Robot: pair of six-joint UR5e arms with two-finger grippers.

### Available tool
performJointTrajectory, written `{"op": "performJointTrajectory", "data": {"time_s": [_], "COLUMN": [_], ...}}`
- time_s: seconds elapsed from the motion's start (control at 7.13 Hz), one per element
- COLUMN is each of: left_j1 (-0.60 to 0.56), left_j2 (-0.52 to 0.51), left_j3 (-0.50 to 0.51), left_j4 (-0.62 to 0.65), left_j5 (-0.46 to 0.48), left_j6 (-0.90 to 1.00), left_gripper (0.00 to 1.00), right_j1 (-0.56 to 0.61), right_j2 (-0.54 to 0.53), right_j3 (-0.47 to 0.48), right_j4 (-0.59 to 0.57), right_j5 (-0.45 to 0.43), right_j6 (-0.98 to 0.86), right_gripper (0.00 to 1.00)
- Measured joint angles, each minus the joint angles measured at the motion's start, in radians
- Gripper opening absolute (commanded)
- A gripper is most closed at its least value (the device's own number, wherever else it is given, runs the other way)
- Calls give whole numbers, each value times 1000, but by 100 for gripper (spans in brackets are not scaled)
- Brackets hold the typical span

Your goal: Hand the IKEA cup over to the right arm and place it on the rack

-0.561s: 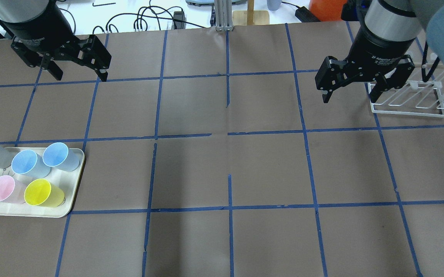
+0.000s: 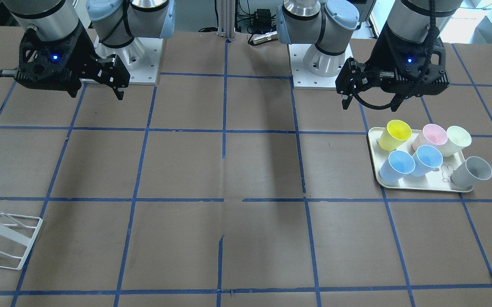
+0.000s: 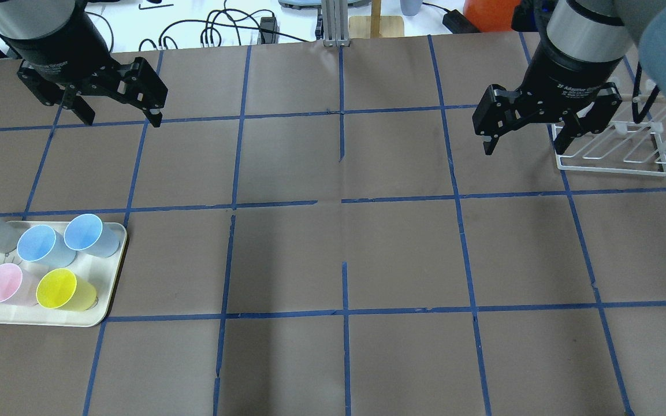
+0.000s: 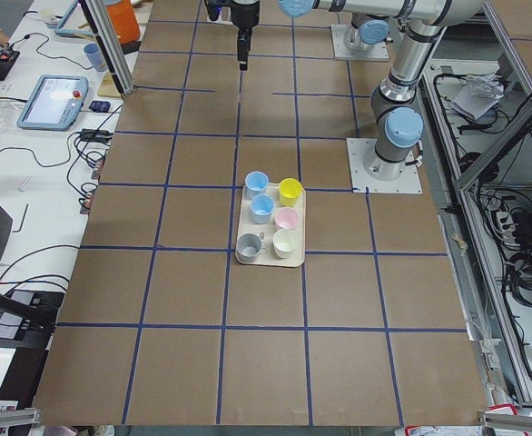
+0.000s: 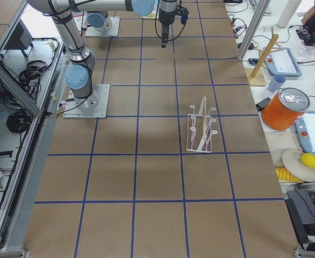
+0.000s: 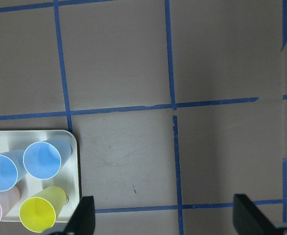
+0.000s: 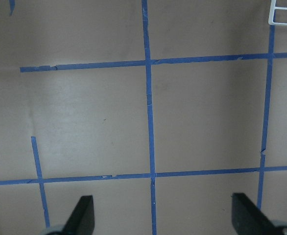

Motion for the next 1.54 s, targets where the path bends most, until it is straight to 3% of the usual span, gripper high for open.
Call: {"op": "performJointTrajectory", "data": {"time_s": [1.12, 1.4, 1.54], "left_j1": [12, 97, 185], "left_j2": [8, 14, 10], "left_j3": [-6, -26, -37], "left_j4": [-23, -23, 1], "left_j5": [31, -10, -47], "left_j6": [114, 171, 226], "left_gripper": [100, 100, 100], "right_j1": [-3, -5, -7], "right_j2": [1, 3, 6], "right_j3": [-13, -12, -11], "right_j4": [-6, -6, -6], "right_j5": [-5, 18, 72], "right_j6": [13, 16, 42], "right_gripper": [100, 100, 100]}}
